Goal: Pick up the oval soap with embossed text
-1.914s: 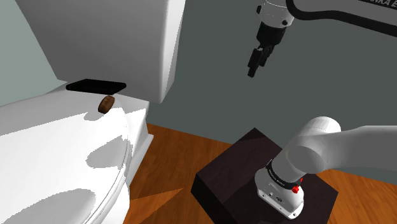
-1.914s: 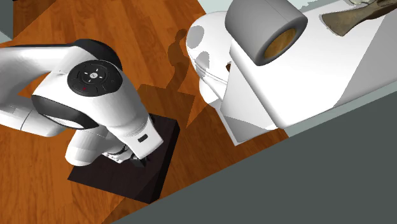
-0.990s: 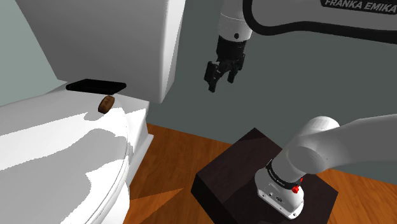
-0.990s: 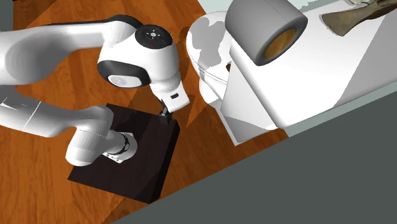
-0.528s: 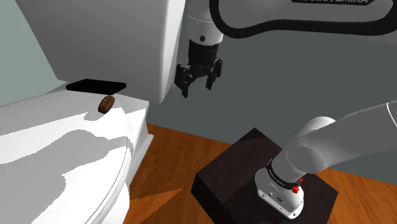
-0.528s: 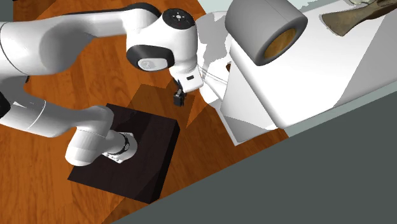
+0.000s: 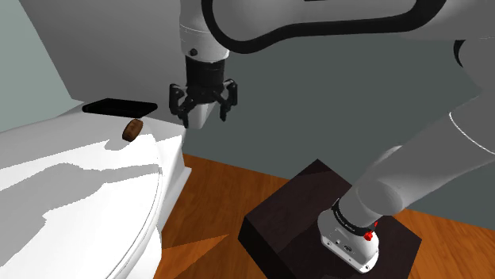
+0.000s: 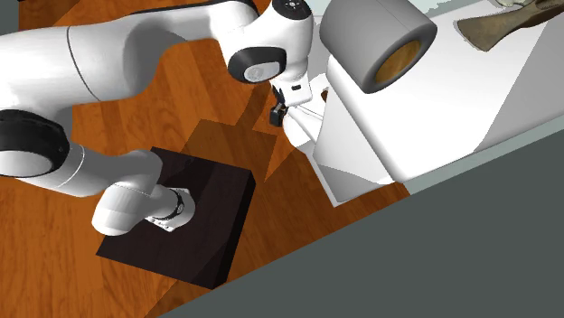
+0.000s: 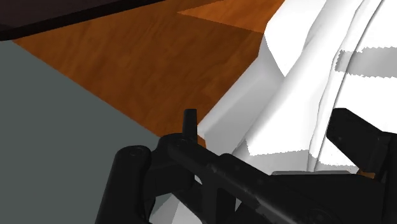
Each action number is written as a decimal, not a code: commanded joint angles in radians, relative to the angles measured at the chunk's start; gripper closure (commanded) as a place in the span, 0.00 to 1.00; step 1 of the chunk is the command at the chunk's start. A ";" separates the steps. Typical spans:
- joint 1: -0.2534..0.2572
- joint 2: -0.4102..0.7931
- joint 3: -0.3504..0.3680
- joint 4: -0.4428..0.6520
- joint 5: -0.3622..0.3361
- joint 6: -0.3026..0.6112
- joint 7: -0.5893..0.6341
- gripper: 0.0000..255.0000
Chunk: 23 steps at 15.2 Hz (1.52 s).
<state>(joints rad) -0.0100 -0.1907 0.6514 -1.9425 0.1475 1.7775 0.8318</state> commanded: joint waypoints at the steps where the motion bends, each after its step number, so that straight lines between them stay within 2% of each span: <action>1: -0.002 0.095 0.041 0.076 -0.043 0.013 0.091 0.00; 4: 0.020 0.239 0.084 0.193 -0.127 0.022 0.222 0.00; 6: 0.052 0.339 0.097 0.281 -0.190 0.018 0.307 0.00; 13: 0.246 0.668 0.056 0.660 -0.378 -0.060 0.522 0.00; 22: 0.225 0.663 0.052 0.546 -0.377 0.046 0.523 0.00; 23: 0.225 0.664 0.052 0.549 -0.377 0.044 0.523 1.00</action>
<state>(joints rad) 0.2148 0.4713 0.7039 -1.3930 -0.2286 1.8194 1.3540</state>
